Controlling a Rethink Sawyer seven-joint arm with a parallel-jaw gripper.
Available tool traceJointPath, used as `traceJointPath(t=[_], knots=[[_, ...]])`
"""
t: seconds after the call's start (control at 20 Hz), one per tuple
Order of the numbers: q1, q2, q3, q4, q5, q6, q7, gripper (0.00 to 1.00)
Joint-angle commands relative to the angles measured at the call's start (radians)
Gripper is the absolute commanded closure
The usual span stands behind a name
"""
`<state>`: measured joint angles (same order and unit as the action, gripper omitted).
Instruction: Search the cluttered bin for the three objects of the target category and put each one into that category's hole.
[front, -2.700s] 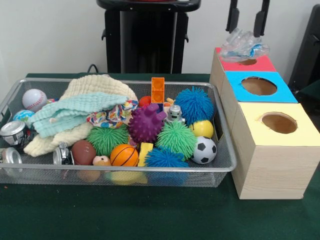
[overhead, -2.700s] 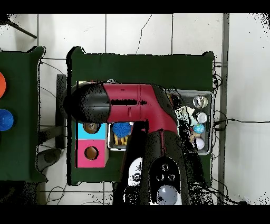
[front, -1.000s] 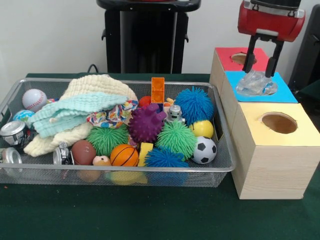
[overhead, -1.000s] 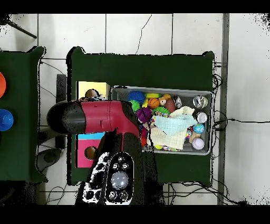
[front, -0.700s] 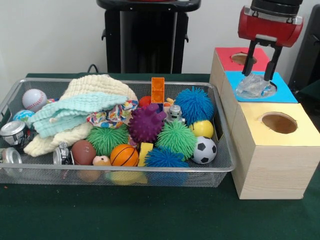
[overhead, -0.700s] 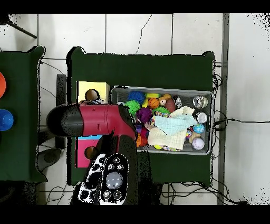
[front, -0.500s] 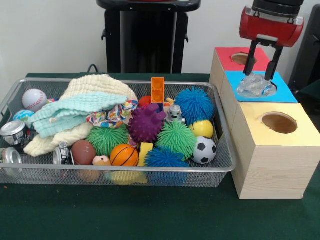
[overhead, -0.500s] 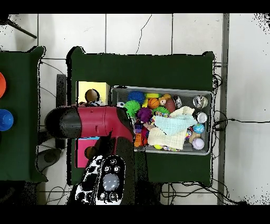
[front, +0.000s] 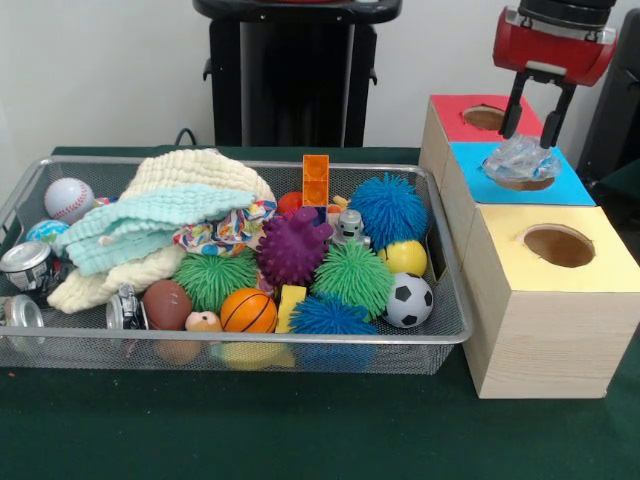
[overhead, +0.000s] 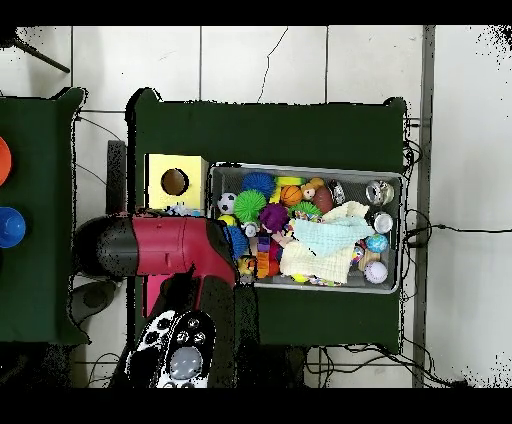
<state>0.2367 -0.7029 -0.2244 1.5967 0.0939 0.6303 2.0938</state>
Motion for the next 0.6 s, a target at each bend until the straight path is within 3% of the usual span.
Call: traceJointPath(t=[0.05,0.6], knots=[[0.026,0.019,-0.025,0.11,0.074,-0.04,0.327,1.0],[0.033,0.075,-0.024,0.167,0.136,-0.169,0.319,1.0]])
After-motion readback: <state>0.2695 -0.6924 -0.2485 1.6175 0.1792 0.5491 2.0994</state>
